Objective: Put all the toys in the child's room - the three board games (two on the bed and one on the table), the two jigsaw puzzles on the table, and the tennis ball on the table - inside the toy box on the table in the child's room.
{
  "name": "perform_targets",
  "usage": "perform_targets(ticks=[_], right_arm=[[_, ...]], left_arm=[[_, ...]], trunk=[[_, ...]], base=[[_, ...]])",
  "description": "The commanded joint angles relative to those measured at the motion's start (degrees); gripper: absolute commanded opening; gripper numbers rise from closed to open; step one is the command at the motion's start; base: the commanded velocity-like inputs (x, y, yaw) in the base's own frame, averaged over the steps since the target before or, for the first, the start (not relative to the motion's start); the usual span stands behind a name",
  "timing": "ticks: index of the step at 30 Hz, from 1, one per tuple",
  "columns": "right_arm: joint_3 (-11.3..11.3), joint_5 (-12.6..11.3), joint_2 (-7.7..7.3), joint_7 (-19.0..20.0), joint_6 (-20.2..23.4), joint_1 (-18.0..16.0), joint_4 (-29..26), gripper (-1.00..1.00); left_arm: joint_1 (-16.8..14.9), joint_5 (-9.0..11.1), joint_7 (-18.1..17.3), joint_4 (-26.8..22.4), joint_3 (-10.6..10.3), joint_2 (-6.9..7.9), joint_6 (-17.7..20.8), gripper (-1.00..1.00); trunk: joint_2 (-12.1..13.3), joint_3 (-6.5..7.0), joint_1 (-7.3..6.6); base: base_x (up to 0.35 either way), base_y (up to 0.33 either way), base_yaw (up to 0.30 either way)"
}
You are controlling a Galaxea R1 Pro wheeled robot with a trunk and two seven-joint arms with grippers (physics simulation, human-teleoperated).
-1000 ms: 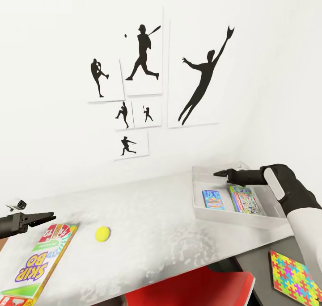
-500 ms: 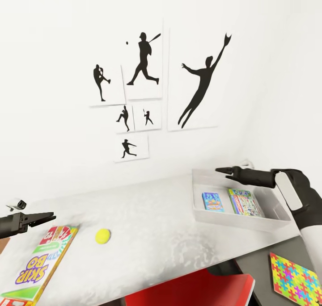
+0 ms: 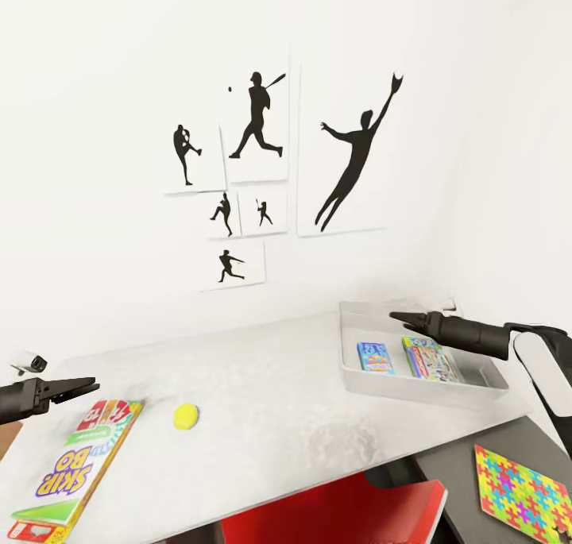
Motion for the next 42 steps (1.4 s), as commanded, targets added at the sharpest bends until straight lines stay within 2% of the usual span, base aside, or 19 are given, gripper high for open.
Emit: perform_targets(ticks=[1, 3, 4, 5, 7, 8, 9, 10, 14, 18, 23, 28, 35, 36, 37, 42], right_arm=[[-0.67, -0.33, -0.17, 0.45, 0.23, 0.99, -1.13, 1.00], [-2.34, -1.59, -0.37, 0.47, 0.23, 3.17, -3.32, 1.00], [-4.59, -2.61, -0.47, 0.54, 0.23, 5.49, -5.42, 1.00], [-4.59, -2.61, -0.47, 0.54, 0.23, 5.49, -5.42, 1.00], [-7.26, -3.40, -0.45, 0.69, 0.23, 7.93, -7.41, 1.00], [-8.70, -3.73, -0.41, 0.83, 0.23, 9.19, -8.36, 1.00], [-11.63, -4.33, -0.30, 1.39, 0.23, 11.74, -10.12, 1.00], [-13.03, -4.60, -0.25, 1.85, 0.23, 13.02, -10.89, 1.00], [-17.79, -5.23, -0.05, 5.16, 0.23, 18.12, -13.04, 1.00], [-20.79, -5.41, 0.14, 10.18, 0.23, 22.53, -14.01, 1.00], [-22.66, -5.30, 0.33, 16.34, 0.23, 27.18, -14.46, 1.00], [-23.34, -5.10, 1.39, 19.62, -0.58, 32.50, -14.62, 1.00], [-23.56, -5.12, 3.65, 22.36, -9.67, 40.69, -14.67, 1.00], [-23.47, -5.05, 4.07, 23.81, -12.42, 43.11, -14.66, 1.00], [-23.47, -5.05, 4.07, 23.81, -12.42, 43.11, -14.66, 1.00], [-23.20, -4.79, 4.99, 27.22, -18.34, 47.74, -14.62, 1.00]], left_arm=[[-0.04, -0.03, -0.23, 0.00, -0.02, 0.02, 0.61, 1.00], [-0.04, -0.03, -0.23, 0.00, -0.02, 0.02, 0.61, 1.00], [-0.05, -0.01, -0.23, 0.00, -0.02, 0.02, 0.61, 1.00], [-0.05, -0.01, -0.23, 0.00, -0.02, 0.02, 0.61, 1.00], [-0.06, -0.02, -0.23, 0.00, -0.02, 0.02, 0.61, 1.00], [-0.06, -0.02, -0.23, 0.00, 0.00, 0.02, 0.61, 1.00], [-0.05, -0.03, -0.23, 0.00, -0.01, 0.02, 0.61, 1.00], [-0.04, -0.03, -0.23, 0.00, -0.01, 0.02, 0.61, 1.00], [-0.04, -0.02, -0.23, 0.00, -0.02, 0.02, 0.61, 1.00], [-0.04, 0.02, -0.23, 0.00, -0.02, 0.02, 0.61, 1.00], [-0.06, 0.03, -0.23, -0.01, -0.02, 0.02, 0.61, 1.00], [-0.07, 0.02, -0.23, -0.06, -0.01, 0.02, 0.61, 1.00], [-0.06, 0.02, -0.23, -0.06, -0.02, 0.02, 0.61, 1.00], [-0.07, 0.00, -0.23, -0.07, -0.02, 0.02, 0.61, 1.00], [-0.07, 0.00, -0.23, -0.07, -0.02, 0.02, 0.61, 1.00], [-0.05, 0.02, -0.23, -0.08, -0.02, 0.02, 0.61, 1.00]], trunk=[[-0.12, -0.03, 0.04], [-0.12, 0.16, 0.04], [-0.12, 0.25, 0.04], [-0.12, 0.34, 0.04], [-0.12, 0.53, 0.04], [-0.12, 0.62, 0.04], [-0.12, 0.72, 0.04], [-0.12, 0.81, 0.04], [-0.12, 1.18, 0.04], [-0.12, 1.56, 0.04], [-0.12, 2.03, 0.04], [-0.12, 2.50, 0.04], [-0.12, 3.10, 0.04], [-0.12, 3.14, 0.04], [-0.12, 3.18, 0.04], [-0.12, 3.29, 0.04]], base=[[-0.034, 0.000, 0.000], [-0.025, 0.000, 0.000], [-0.014, 0.000, 0.000], [-0.014, 0.000, 0.000], [-0.010, 0.000, 0.000], [-0.007, 0.000, 0.000], [-0.005, 0.000, 0.000], [-0.004, 0.000, 0.000], [-0.002, 0.000, 0.000], [0.000, 0.000, 0.000], [0.000, 0.000, 0.000], [0.000, 0.000, 0.000], [0.000, 0.000, 0.000], [0.000, 0.000, 0.000], [0.000, 0.000, 0.000], [0.000, 0.000, 0.000]])
